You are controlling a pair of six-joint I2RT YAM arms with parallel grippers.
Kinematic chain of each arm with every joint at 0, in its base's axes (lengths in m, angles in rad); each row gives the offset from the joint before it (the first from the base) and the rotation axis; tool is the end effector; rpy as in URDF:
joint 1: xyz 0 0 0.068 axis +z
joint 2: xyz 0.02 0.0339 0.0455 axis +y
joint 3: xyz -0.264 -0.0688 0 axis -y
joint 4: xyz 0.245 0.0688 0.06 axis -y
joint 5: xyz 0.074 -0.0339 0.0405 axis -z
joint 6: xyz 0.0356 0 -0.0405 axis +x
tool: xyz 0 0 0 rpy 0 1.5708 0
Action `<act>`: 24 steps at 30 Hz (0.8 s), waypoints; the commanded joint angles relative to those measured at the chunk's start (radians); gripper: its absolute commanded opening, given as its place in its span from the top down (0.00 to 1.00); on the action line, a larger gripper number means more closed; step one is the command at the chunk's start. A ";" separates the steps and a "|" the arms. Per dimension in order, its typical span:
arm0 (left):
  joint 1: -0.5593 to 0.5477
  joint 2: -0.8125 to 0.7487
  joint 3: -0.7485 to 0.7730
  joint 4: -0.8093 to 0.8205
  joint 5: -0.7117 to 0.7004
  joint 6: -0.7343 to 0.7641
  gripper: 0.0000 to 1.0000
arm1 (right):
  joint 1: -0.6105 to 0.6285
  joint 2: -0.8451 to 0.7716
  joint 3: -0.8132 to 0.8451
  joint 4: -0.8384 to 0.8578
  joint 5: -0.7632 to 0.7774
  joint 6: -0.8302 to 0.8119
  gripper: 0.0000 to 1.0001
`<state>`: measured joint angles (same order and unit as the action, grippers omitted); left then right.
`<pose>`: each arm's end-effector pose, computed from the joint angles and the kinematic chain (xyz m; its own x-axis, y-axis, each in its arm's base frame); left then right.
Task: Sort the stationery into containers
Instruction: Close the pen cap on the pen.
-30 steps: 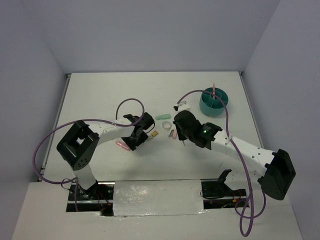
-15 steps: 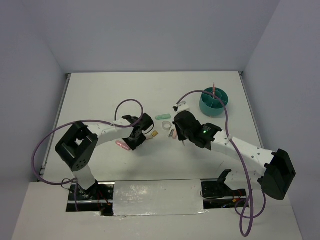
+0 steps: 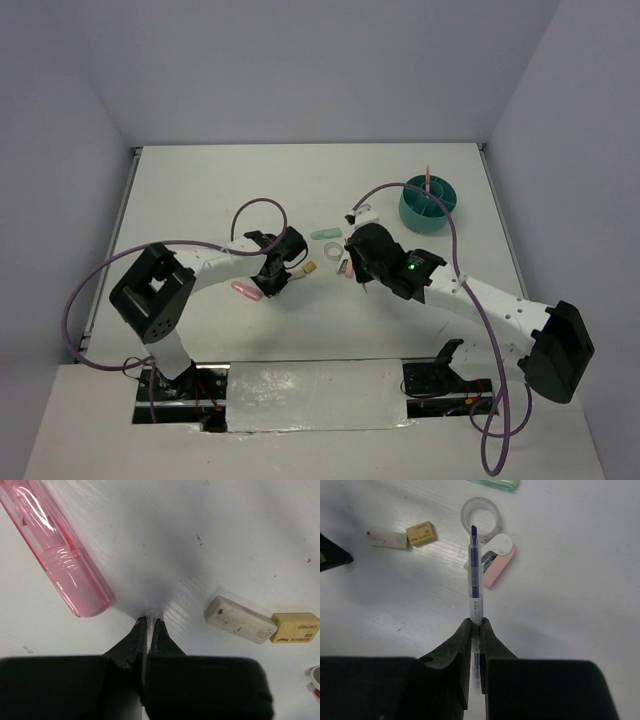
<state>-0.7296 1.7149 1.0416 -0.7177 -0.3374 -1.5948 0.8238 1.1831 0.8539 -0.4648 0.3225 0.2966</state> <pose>0.2360 -0.1953 0.1630 -0.5671 -0.7584 -0.3213 -0.7473 0.6378 -0.1866 0.1761 0.1735 0.2586 -0.6227 -0.2644 -0.7364 -0.3795 0.9251 -0.0113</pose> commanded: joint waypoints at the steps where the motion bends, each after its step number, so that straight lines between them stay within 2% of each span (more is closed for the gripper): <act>1: -0.014 -0.036 -0.032 0.064 0.012 0.048 1.00 | -0.003 -0.048 -0.032 0.098 -0.075 -0.019 1.00; 3: -0.025 -0.104 -0.044 0.093 -0.029 0.097 1.00 | -0.005 -0.065 -0.045 0.133 -0.134 -0.014 1.00; 4: -0.025 -0.191 -0.054 0.125 -0.041 0.134 1.00 | -0.003 -0.072 -0.062 0.176 -0.202 -0.011 1.00; 6: -0.027 -0.291 -0.090 0.254 -0.058 0.264 1.00 | -0.003 -0.108 -0.097 0.253 -0.262 0.012 1.00; 7: -0.027 -0.387 -0.100 0.314 -0.051 0.401 1.00 | -0.005 -0.121 -0.113 0.290 -0.311 0.045 1.00; 8: -0.027 -0.431 -0.113 0.427 -0.031 0.476 1.00 | -0.003 -0.140 -0.134 0.331 -0.336 0.073 1.00; 10: -0.025 -0.550 -0.120 0.515 0.014 0.643 1.00 | -0.002 -0.198 -0.237 0.533 -0.456 0.157 1.00; 13: -0.024 -0.685 -0.129 0.644 0.109 0.827 1.00 | 0.009 -0.243 -0.351 0.763 -0.526 0.269 1.00; 14: -0.021 -0.721 -0.155 0.732 0.148 0.866 1.00 | 0.018 -0.250 -0.371 0.813 -0.542 0.288 1.00; 15: -0.019 -0.786 -0.170 0.773 0.219 0.892 1.00 | 0.027 -0.255 -0.404 0.909 -0.549 0.315 1.00; 18: 0.002 -0.875 -0.216 0.877 0.329 0.892 1.00 | 0.072 -0.257 -0.430 1.040 -0.560 0.317 1.00; 24: 0.021 -0.949 -0.242 0.992 0.506 0.894 1.00 | 0.118 -0.254 -0.379 1.082 -0.583 0.283 1.00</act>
<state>-0.7143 0.7891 0.8085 0.1448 0.0303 -0.7563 0.9211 0.9447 0.4252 0.4824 -0.2276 0.5835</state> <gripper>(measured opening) 0.068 0.116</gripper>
